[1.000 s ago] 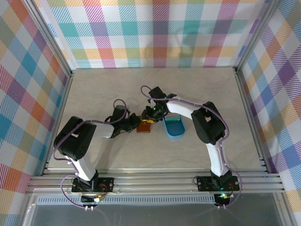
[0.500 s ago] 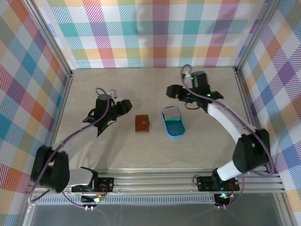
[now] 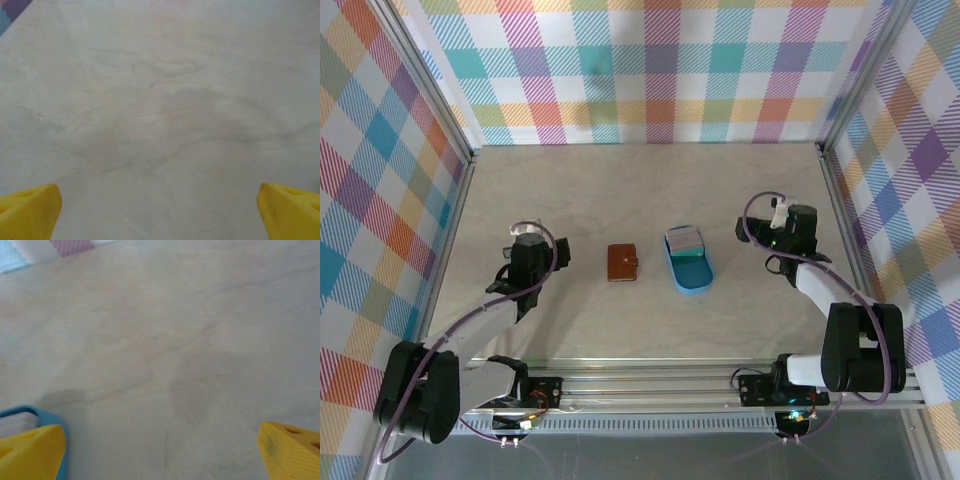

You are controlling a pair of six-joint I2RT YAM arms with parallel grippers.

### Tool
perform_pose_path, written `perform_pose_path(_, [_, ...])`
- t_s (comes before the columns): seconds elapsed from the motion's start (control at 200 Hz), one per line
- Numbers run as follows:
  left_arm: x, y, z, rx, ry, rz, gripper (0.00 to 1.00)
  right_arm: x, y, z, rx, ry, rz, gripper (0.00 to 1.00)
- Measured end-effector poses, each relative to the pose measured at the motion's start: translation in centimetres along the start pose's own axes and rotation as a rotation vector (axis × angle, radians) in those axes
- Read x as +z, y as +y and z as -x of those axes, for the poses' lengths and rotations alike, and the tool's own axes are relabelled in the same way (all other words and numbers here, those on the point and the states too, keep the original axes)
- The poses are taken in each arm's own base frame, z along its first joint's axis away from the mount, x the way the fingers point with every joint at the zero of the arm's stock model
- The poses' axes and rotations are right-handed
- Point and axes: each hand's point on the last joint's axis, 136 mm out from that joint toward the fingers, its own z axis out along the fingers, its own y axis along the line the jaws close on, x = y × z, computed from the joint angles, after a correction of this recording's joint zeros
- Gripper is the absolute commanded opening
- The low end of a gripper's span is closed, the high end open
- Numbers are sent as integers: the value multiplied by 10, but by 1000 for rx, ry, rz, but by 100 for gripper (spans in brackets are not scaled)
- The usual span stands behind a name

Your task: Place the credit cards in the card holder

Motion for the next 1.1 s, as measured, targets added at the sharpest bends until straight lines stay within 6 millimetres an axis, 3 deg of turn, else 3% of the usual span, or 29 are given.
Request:
perform_pose_path(0.08, [9,7,-15,18,-12,11,100,4,-2,-10,-22,1,3,96])
perform_pose_path(0.21, [22,11,-33,42,-14,-1,100,6,0,3,-58,-62,12,93])
perform_pose_path(0.36, [31,2,-21,48,-72,-56,100,-2,0,10,-100,-119,1,94])
perform_pose_path(0.56, [42,-4,-4,67,-155,-109,100,2,-5,-21,-136,-95,-3,93])
perform_pose_path(0.775, [63,0,-25,75,-129,-113,100,15,-4,-26,-153,-129,23,93])
perform_pose_path(0.925, [66,4,-14,62,-148,-81,100,27,-8,-39,-150,-102,28,96])
perform_pose_path(1.1, [68,9,-2,41,-173,-40,100,27,-8,-33,-153,-130,22,99])
